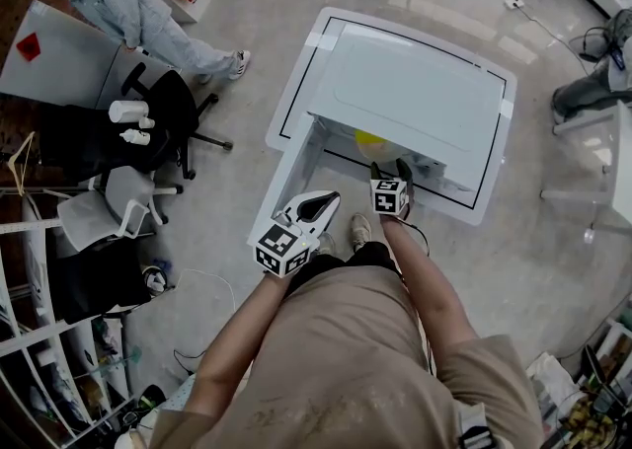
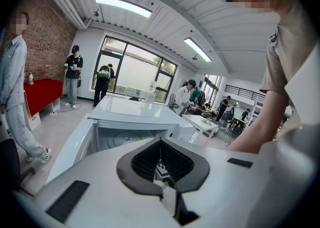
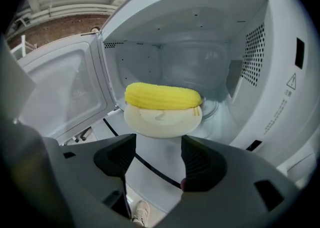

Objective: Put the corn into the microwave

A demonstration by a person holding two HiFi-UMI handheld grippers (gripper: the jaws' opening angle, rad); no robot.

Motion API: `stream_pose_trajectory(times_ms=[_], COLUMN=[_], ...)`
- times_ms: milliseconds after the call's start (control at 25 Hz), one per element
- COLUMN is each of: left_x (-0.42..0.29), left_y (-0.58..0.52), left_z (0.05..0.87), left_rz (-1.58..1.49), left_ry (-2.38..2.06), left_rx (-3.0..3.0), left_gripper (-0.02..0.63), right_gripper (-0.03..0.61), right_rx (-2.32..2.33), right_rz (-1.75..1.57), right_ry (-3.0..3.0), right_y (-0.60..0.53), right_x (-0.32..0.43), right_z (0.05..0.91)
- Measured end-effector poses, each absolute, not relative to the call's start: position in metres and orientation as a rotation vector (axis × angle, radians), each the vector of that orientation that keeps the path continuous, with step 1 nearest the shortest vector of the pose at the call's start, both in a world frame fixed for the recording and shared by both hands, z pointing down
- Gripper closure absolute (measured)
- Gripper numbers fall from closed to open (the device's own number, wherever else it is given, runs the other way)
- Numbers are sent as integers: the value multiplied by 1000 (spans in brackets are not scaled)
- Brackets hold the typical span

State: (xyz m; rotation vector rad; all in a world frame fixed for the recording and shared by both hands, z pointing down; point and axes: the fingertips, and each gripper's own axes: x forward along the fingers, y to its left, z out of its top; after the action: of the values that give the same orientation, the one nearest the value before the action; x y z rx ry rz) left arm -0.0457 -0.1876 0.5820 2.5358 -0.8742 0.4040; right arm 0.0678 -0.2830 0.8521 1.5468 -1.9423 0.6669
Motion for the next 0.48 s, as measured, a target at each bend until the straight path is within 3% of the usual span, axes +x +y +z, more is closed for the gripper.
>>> stream_pose_trajectory(times_ms=[480], left_x=[-43], left_y=[-189], left_z=[585], left_rz=[426], left_ry=[-871], left_rx=[2536], left_gripper=[612], right_gripper=[291], right_rx=[1571], right_rz=[695], right_ry=[-1889], right_y=[-298], right_x=[70], right_z=[851])
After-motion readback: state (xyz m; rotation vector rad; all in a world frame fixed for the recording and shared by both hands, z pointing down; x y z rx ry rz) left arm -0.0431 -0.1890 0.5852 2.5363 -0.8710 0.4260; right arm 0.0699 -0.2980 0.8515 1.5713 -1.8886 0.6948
